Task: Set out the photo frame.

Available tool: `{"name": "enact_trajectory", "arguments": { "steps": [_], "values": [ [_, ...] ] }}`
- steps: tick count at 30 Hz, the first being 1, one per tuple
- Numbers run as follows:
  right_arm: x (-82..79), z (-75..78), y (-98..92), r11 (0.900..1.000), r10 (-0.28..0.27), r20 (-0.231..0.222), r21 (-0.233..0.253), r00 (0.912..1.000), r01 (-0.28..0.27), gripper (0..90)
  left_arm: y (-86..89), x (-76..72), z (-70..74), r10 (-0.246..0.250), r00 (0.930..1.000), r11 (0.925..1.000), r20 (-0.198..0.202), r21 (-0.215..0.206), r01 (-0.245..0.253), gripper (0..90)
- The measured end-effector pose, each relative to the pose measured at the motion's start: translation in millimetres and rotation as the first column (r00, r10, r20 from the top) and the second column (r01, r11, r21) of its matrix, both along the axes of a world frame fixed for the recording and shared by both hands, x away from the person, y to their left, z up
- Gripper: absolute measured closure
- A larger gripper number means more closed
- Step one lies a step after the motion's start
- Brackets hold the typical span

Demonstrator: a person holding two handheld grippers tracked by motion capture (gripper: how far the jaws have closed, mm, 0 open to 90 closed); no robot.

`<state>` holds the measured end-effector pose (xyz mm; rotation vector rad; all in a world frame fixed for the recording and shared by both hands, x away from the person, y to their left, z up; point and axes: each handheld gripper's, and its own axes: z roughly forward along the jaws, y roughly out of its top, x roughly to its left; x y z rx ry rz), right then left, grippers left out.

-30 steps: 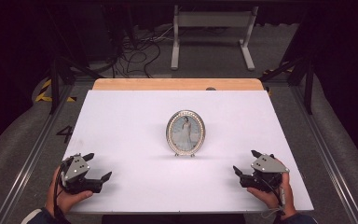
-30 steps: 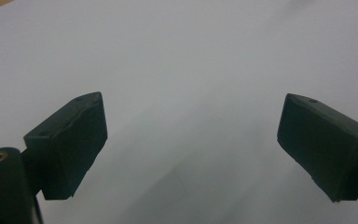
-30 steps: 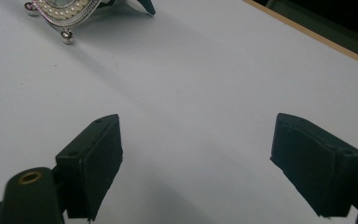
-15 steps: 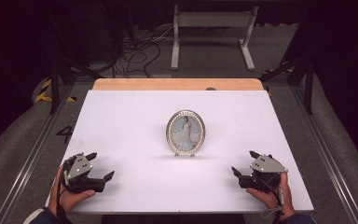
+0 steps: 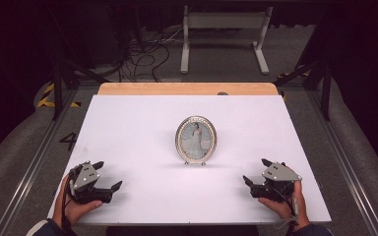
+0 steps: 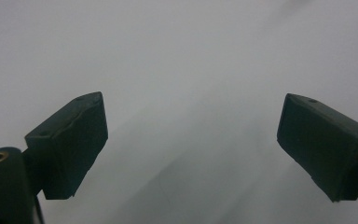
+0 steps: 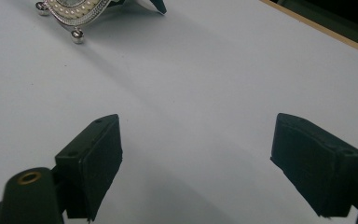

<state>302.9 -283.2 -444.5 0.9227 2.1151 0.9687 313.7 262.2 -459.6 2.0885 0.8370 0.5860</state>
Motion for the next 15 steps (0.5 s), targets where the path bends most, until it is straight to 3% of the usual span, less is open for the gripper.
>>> {"name": "enact_trajectory", "arguments": {
  "steps": [15],
  "values": [
    [1.6, -4.0, 1.7, 1.000, 0.019, -0.029, 0.001, 0.9994, -0.019, 17.5, -0.7, 0.4, -1.4, -0.006, 1.0000, 1.0000, -0.003, 0.007, 0.006, 9.4]
  ]
}}
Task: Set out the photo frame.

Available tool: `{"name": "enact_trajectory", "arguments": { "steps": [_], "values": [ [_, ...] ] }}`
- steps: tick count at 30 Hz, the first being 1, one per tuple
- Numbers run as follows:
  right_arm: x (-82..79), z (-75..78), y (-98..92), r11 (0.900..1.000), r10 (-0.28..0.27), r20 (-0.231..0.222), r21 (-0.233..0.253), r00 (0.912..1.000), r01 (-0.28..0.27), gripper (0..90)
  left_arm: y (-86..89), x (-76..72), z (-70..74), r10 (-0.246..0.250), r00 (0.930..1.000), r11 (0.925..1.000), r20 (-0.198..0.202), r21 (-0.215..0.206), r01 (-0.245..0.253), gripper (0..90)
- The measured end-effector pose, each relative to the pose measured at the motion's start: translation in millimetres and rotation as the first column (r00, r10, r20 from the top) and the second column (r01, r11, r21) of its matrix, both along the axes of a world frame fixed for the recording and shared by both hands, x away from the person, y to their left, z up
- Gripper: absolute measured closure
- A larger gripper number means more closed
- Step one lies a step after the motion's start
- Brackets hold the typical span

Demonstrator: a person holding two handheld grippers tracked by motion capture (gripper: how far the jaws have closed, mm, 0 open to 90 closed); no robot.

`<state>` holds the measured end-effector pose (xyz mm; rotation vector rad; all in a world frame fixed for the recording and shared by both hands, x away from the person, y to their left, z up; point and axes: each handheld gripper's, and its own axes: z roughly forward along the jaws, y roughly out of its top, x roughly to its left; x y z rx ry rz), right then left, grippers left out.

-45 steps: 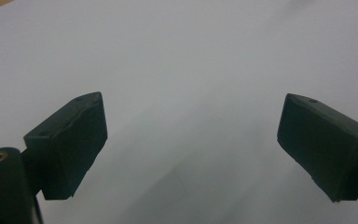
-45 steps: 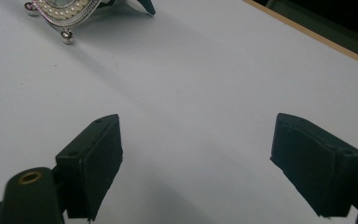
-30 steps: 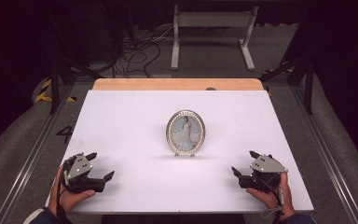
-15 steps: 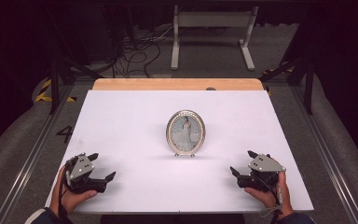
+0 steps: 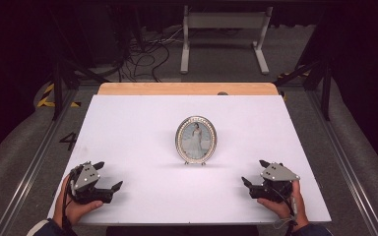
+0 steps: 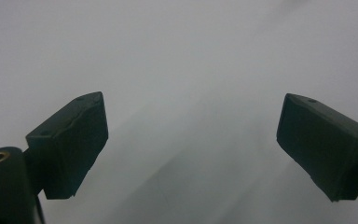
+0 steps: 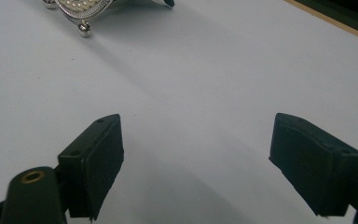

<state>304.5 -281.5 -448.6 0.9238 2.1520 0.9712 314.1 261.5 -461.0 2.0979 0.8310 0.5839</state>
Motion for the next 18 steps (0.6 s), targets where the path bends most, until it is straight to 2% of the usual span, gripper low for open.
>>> {"name": "enact_trajectory", "arguments": {
  "steps": [7, 18],
  "values": [
    [0.3, -2.0, 2.0, 1.000, 0.020, -0.018, -0.003, 0.9996, -0.020, 18.9, -0.1, 0.4, -0.5, -0.002, 1.0000, 1.0000, 0.000, 0.010, 0.002, 9.4],
    [3.0, -7.6, 3.8, 1.000, 0.017, -0.061, -0.015, 0.9980, -0.018, 17.4, -3.6, 0.6, -1.2, -0.018, 0.9998, 0.9997, -0.005, 0.018, 0.018, 9.4]
  ]
}}
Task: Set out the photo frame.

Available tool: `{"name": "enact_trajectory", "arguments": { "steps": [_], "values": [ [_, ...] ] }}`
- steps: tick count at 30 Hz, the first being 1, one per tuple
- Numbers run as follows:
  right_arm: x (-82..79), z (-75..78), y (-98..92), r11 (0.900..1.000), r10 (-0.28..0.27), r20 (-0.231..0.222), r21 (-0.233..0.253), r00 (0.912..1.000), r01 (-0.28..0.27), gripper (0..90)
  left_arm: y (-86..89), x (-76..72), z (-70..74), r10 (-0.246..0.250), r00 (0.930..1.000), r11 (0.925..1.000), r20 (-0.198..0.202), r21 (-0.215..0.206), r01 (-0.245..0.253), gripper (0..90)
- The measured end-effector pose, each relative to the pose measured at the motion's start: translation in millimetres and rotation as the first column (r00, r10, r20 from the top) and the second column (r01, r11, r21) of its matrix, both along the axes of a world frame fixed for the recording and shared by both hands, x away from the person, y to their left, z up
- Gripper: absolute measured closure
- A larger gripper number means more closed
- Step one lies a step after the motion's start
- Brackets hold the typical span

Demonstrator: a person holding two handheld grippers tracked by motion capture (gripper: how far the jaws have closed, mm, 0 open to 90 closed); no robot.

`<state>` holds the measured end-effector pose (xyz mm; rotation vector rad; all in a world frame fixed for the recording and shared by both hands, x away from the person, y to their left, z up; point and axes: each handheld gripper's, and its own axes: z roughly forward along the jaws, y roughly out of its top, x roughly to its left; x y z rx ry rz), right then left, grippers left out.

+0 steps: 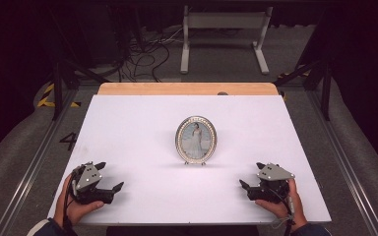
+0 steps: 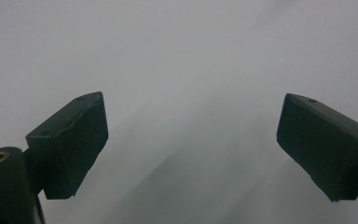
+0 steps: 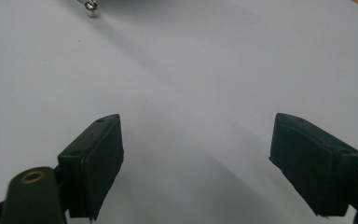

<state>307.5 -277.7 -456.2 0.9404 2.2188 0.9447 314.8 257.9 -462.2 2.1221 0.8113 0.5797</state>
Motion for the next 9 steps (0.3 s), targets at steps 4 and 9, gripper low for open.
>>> {"name": "enact_trajectory", "arguments": {
  "steps": [4, 9],
  "values": [
    [0.3, -0.8, -0.4, 1.000, 0.000, -0.011, 0.001, 0.9999, 0.000, 17.4, -1.2, 0.5, -0.3, -0.003, 1.0000, 0.9999, -0.001, 0.010, 0.003, 9.4],
    [0.2, -0.9, 0.1, 1.000, 0.003, -0.015, -0.003, 0.9999, -0.003, 17.4, -2.4, 2.0, -0.6, -0.005, 1.0000, 0.9999, -0.005, 0.012, 0.005, 9.4]
  ]
}}
